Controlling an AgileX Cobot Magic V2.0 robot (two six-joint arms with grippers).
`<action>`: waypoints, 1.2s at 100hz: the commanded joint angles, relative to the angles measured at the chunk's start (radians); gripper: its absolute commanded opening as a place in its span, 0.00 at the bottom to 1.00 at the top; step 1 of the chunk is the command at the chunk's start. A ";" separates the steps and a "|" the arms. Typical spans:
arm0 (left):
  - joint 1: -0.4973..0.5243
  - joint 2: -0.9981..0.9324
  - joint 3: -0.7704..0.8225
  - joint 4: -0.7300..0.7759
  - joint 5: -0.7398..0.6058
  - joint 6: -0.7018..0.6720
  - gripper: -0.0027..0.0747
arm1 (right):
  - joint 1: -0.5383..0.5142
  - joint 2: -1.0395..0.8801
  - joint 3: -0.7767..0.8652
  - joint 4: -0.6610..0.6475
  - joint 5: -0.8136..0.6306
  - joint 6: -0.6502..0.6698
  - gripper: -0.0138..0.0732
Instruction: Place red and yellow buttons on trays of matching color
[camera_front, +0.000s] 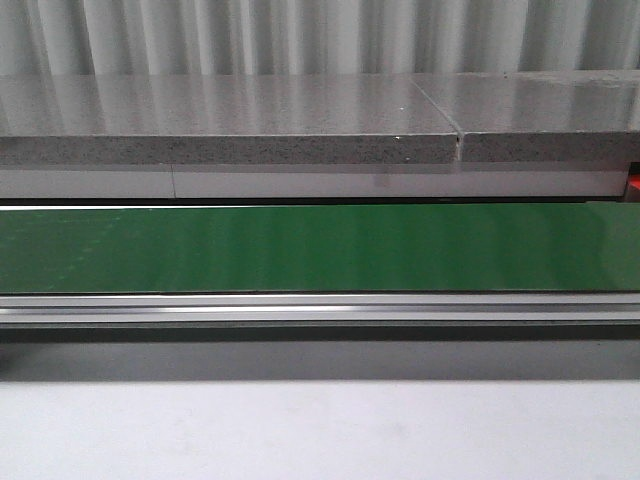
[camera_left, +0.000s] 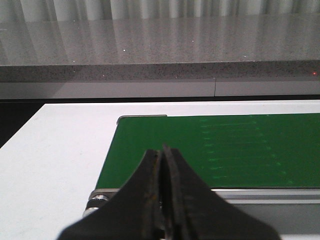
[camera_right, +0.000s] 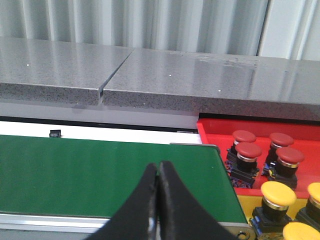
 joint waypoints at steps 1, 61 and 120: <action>0.002 -0.030 0.002 0.000 -0.095 -0.002 0.01 | -0.002 -0.017 -0.006 -0.014 -0.081 0.002 0.08; 0.002 -0.147 0.080 -0.002 -0.117 -0.002 0.01 | -0.002 -0.017 -0.006 -0.014 -0.081 0.002 0.08; 0.002 -0.147 0.080 -0.002 -0.117 -0.002 0.01 | -0.002 -0.017 -0.006 -0.014 -0.081 0.002 0.08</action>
